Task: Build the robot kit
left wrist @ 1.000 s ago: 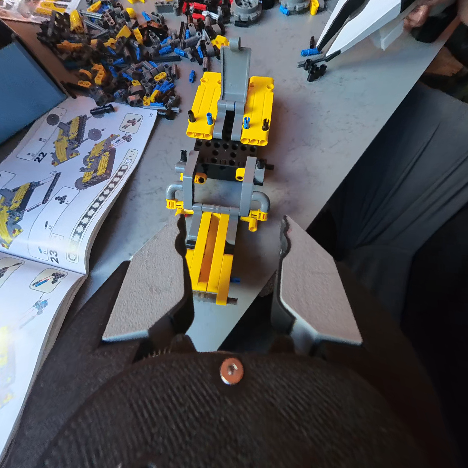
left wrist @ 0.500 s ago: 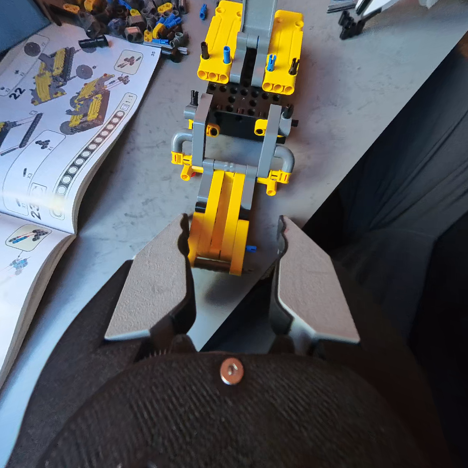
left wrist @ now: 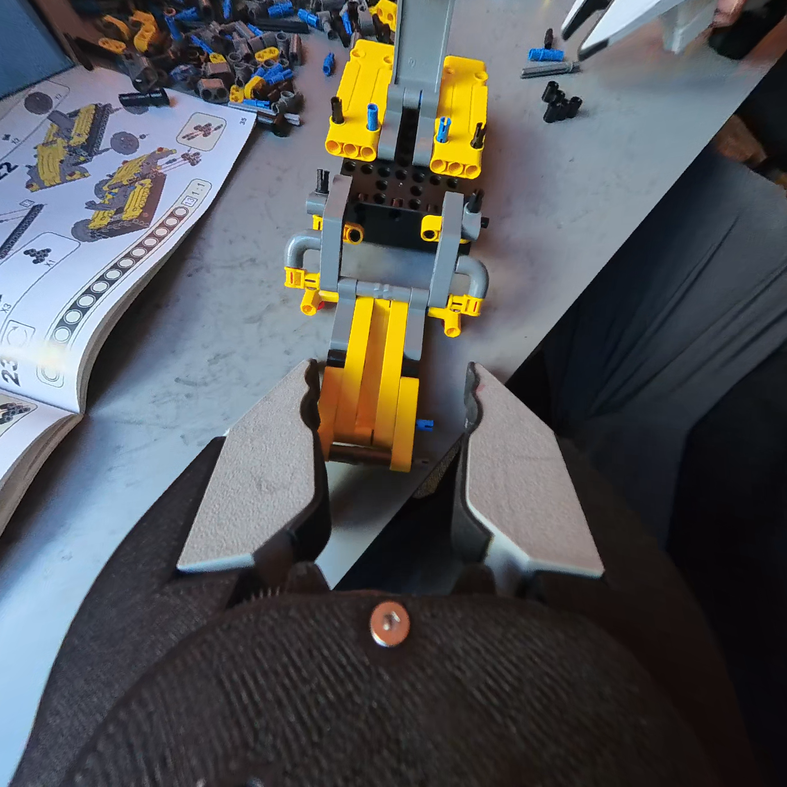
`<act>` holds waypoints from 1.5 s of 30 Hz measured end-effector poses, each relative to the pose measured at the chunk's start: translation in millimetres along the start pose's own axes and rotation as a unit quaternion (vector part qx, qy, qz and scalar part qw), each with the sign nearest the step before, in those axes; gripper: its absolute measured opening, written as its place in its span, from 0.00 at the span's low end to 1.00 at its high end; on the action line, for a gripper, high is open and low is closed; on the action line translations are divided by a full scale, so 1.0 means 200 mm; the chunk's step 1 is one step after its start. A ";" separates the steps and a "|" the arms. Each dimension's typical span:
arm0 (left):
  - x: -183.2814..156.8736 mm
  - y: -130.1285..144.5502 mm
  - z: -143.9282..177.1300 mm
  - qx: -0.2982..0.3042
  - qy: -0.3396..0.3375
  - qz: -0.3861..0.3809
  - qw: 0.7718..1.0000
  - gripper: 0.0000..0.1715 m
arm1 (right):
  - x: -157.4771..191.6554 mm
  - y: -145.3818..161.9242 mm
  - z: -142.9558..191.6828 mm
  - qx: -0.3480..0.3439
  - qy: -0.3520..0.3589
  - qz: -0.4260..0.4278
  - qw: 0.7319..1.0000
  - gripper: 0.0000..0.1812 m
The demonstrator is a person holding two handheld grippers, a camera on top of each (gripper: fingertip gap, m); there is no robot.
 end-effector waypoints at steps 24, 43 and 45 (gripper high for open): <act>0.06 -0.02 0.03 -0.075 0.004 0.046 0.996 0.23 | 0.04 -0.09 -0.02 -0.046 -0.056 0.042 0.996 0.06; 0.09 -0.09 0.13 -0.137 -0.045 0.061 0.988 0.30 | -0.04 -0.04 0.12 -0.082 0.010 0.040 0.996 0.05; 0.09 -0.09 0.13 -0.142 -0.053 0.060 0.987 0.30 | -0.06 -0.01 0.12 -0.064 0.032 0.044 0.996 0.05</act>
Point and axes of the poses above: each gripper's, where its closed fingertips meet, z back along the fingers, y out of its underside, x = y × z across the jaws, the point moved 4 cm from there along z, back along the fingers, and after that the axes turned 1 degree about -x, right-handed, at the moved point
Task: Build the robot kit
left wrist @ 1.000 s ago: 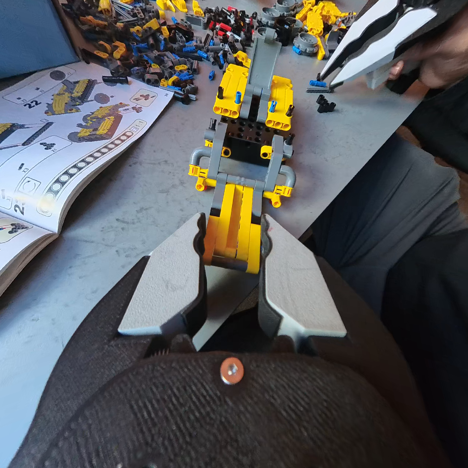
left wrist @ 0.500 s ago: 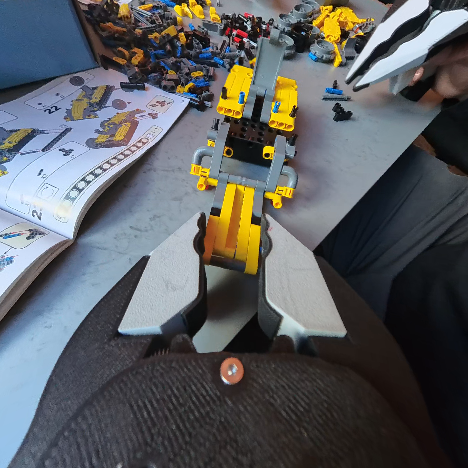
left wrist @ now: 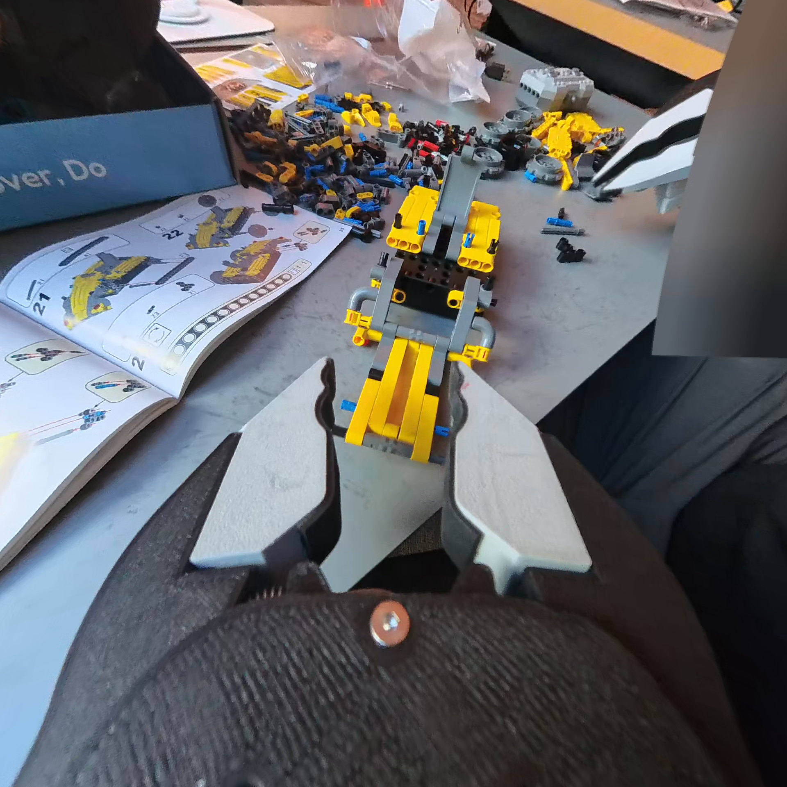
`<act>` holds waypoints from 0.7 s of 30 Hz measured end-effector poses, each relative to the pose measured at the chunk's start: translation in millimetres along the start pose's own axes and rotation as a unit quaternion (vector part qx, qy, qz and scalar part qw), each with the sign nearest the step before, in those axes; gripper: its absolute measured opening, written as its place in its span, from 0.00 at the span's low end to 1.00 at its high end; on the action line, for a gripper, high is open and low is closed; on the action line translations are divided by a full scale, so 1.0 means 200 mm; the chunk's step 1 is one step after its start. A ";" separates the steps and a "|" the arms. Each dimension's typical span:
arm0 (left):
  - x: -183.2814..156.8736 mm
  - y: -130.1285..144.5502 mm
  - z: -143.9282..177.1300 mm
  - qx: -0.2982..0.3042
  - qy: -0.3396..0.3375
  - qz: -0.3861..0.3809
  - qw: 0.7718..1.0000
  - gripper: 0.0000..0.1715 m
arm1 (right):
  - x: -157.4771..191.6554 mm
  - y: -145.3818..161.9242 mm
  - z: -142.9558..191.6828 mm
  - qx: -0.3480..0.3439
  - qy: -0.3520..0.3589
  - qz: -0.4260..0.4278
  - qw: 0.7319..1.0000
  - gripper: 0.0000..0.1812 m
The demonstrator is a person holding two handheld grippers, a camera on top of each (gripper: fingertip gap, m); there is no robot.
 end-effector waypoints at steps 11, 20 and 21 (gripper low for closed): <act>-0.01 0.05 -0.01 0.005 0.009 0.014 1.000 0.29 | 0.01 0.03 -0.05 0.042 -0.023 -0.022 0.999 0.12; 0.01 0.07 0.00 -0.003 0.015 0.019 1.000 0.29 | 0.08 0.03 -0.11 0.063 -0.046 -0.013 0.997 0.11; 0.02 0.08 -0.01 -0.003 0.016 0.022 1.000 0.29 | 0.09 0.02 -0.11 0.061 -0.048 -0.009 0.997 0.10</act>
Point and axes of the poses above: each gripper's, where its closed fingertips meet, z back along the fingers, y out of its underside, x = y × z across the jaws, the point moved 4 cm from there along z, back along the fingers, and after that the axes turned 1 degree about -x, right-handed, at the moved point
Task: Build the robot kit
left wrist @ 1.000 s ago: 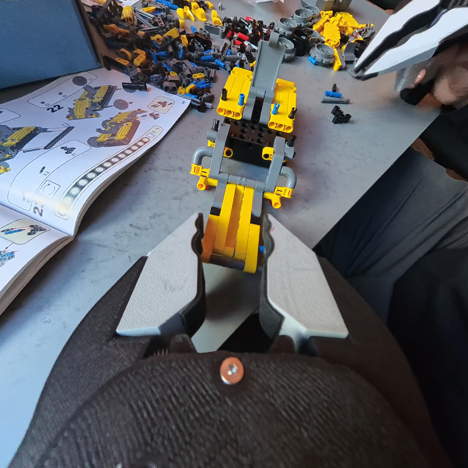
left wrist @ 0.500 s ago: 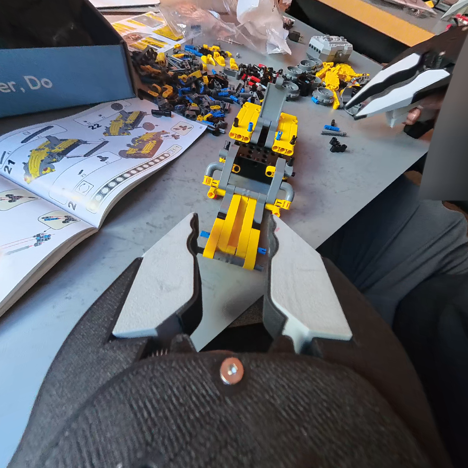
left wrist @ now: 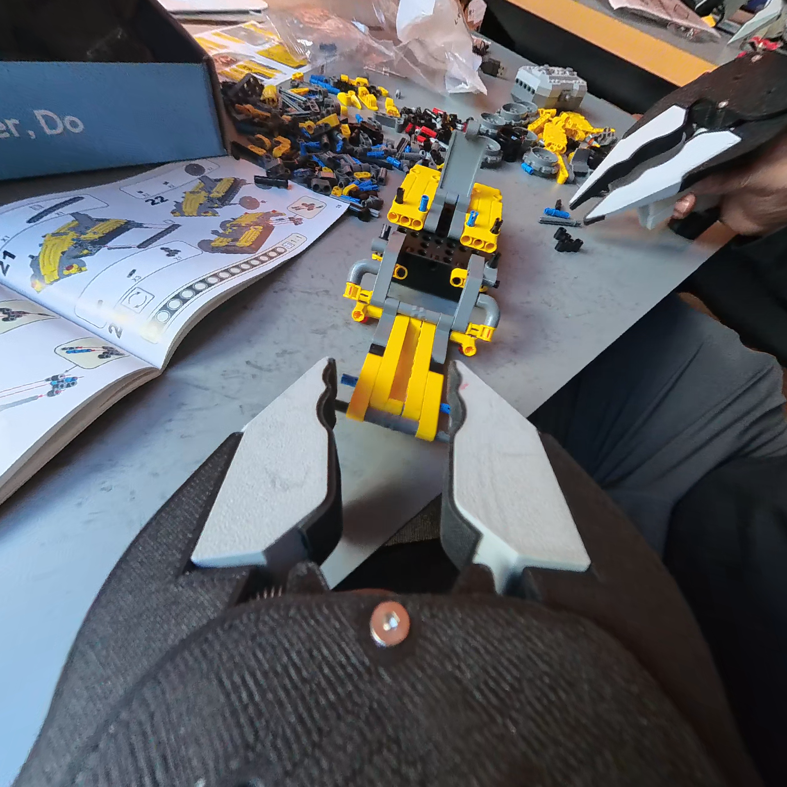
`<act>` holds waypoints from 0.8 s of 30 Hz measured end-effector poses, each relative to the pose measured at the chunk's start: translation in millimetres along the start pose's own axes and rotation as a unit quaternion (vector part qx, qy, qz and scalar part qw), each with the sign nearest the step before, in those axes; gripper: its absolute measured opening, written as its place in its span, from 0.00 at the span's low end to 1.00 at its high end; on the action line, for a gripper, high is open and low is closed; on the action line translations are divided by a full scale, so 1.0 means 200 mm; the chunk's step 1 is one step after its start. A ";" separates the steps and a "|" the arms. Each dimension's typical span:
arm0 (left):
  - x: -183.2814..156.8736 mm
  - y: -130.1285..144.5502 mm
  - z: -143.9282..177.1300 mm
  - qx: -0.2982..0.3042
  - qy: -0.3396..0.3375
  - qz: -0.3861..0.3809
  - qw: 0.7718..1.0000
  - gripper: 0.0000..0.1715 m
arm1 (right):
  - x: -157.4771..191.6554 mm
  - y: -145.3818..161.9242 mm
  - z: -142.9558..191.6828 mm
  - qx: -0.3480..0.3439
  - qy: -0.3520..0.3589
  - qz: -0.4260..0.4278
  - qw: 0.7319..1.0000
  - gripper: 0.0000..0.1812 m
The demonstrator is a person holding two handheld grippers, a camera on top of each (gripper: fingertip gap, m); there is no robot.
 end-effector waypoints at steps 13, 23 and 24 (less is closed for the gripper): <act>0.01 0.01 0.02 -0.024 0.008 0.011 1.000 0.28 | 0.09 -0.05 -0.04 -0.015 -0.030 0.029 0.999 0.09; 0.01 0.00 0.01 -0.035 0.014 0.020 0.999 0.27 | 0.23 -0.06 -0.18 0.045 -0.058 0.067 0.995 0.10; 0.01 0.00 0.01 -0.035 0.014 0.019 0.999 0.27 | 0.25 -0.07 -0.20 0.045 -0.063 0.074 0.994 0.09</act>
Point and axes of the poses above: each gripper's, where its closed fingertips meet, z back along the fingers, y out of its underside, x = y × z across the jaws, the point moved 4 cm from there along z, back along the fingers, and after that the axes turned 1 degree about -x, right-handed, at the moved point
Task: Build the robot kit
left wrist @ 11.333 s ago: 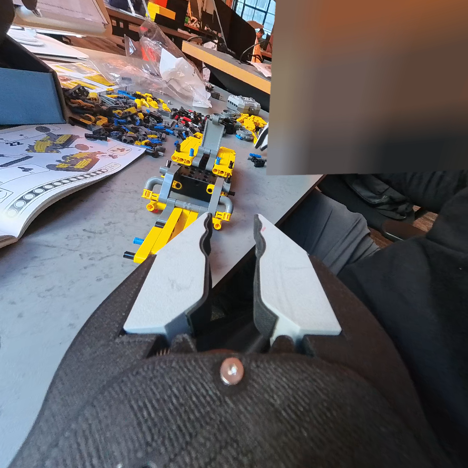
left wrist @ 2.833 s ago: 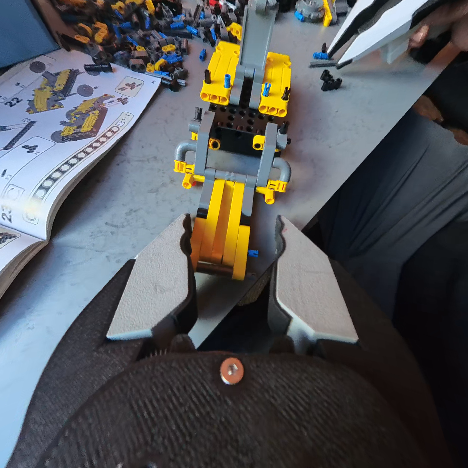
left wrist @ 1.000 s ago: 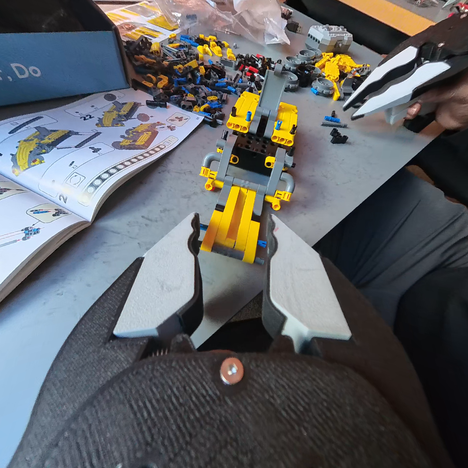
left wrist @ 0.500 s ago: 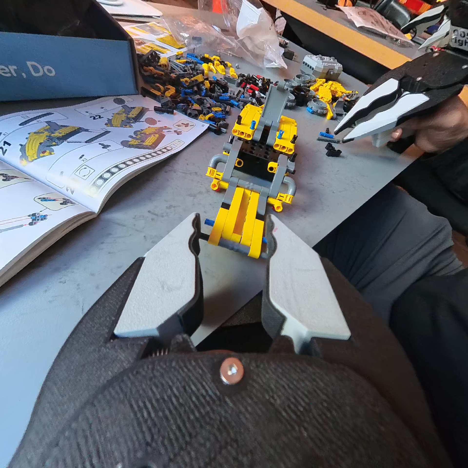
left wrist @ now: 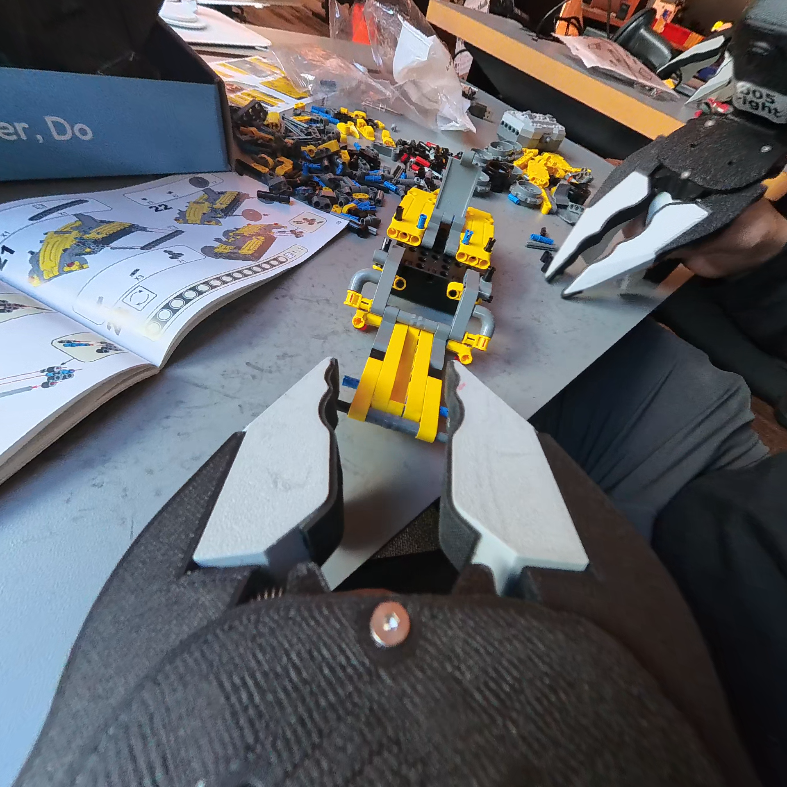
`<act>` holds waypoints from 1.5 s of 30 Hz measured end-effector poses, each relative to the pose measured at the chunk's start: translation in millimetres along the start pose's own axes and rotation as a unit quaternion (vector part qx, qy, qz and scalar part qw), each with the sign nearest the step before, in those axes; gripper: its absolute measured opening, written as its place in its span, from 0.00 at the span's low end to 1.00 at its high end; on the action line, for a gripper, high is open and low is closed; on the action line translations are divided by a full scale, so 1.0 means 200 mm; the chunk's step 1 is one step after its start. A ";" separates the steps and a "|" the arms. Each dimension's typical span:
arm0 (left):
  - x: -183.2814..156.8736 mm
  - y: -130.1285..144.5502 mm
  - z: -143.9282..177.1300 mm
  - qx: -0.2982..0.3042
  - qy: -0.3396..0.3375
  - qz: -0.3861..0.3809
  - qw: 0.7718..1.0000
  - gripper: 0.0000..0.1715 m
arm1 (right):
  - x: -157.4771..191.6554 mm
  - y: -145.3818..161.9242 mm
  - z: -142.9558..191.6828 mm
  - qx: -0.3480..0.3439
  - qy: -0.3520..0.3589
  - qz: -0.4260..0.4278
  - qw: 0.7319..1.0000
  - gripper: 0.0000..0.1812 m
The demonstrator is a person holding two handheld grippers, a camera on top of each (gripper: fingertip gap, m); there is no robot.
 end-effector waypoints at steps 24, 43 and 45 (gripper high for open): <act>0.00 0.00 0.01 0.000 0.004 0.002 1.000 0.27 | -0.02 -0.04 0.04 -0.027 0.049 0.015 0.998 0.10; -0.01 0.01 0.00 0.004 0.004 -0.002 1.000 0.27 | 0.03 -0.03 0.01 -0.020 0.020 0.013 1.000 0.10; -0.01 0.00 0.01 0.004 0.003 -0.001 1.000 0.27 | 0.02 -0.04 0.03 -0.034 0.026 -0.003 0.999 0.10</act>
Point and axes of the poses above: each gripper's, where its closed fingertips meet, z back along the fingers, y out of its underside, x = y × z across the jaws, the point moved 4 cm from there along z, back along the fingers, and after that the axes turned 1 degree about -x, right-handed, at the moved point
